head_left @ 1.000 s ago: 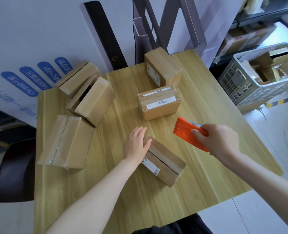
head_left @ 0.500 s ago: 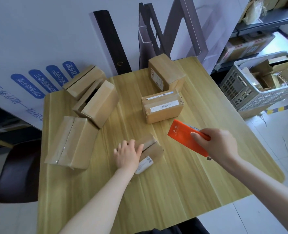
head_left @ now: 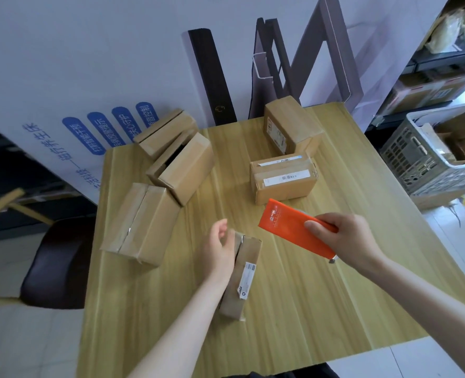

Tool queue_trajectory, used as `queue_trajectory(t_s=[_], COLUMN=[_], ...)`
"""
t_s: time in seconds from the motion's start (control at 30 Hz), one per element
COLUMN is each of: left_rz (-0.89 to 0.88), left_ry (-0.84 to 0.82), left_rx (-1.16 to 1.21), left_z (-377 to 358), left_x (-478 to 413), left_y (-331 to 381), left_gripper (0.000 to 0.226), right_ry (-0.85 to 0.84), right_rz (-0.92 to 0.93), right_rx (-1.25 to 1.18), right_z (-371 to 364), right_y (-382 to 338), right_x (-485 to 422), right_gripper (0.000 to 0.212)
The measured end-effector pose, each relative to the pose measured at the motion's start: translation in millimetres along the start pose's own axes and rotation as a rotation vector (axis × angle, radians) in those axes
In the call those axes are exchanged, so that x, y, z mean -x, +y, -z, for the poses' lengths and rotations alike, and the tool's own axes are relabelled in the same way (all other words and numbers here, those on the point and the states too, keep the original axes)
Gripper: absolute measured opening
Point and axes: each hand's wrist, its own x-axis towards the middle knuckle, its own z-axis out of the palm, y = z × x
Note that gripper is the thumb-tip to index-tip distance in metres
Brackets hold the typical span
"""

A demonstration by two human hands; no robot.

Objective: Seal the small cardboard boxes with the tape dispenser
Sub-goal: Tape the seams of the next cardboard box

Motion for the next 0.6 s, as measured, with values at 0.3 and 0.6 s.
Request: queue_trajectory(t_s=[0.3,0.6], left_rz=[0.129,0.384], left_ry=[-0.385,-0.413], left_rx=[0.399,0.445], left_z=[5,23], left_x=[-24,-47], left_y=[56,61], left_gripper=[0.008,0.007], right_ry=[-0.044,-0.104], right_rz=[0.068,0.124], right_rx=[-0.026,-0.069], right_z=[-3,-10], right_y=[-11,-24], right_x=[-1,-3], right_gripper=[0.015,0.018])
